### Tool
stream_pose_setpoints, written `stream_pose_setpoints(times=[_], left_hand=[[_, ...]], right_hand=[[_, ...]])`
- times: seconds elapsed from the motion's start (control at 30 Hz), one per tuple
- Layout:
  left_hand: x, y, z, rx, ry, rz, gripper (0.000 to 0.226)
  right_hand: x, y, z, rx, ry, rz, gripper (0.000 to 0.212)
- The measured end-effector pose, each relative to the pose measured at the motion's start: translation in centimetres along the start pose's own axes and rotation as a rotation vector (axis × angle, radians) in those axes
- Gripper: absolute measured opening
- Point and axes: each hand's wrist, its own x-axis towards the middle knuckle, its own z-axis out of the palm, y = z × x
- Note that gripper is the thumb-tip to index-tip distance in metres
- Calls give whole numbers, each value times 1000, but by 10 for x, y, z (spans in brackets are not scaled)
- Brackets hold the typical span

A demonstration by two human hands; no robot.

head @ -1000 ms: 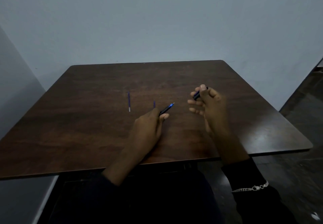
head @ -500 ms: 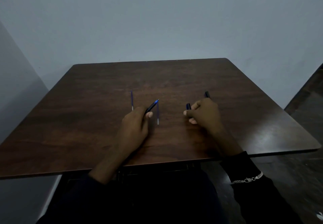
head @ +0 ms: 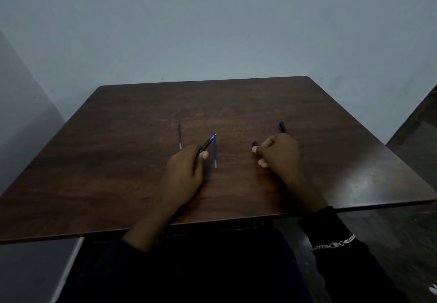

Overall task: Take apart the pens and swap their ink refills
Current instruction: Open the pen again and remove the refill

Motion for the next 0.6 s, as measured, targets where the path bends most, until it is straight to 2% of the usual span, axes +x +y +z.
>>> stream_pose_setpoints(times=[0.3,0.6], left_hand=[[-1,-1,-1,-8,-17,3,24],[-1,-6,2,-17,-21,-7,27]], right_hand=[[-4,5,9,-42,112,-48,37],[-12,9,5,73,171,-163,41]])
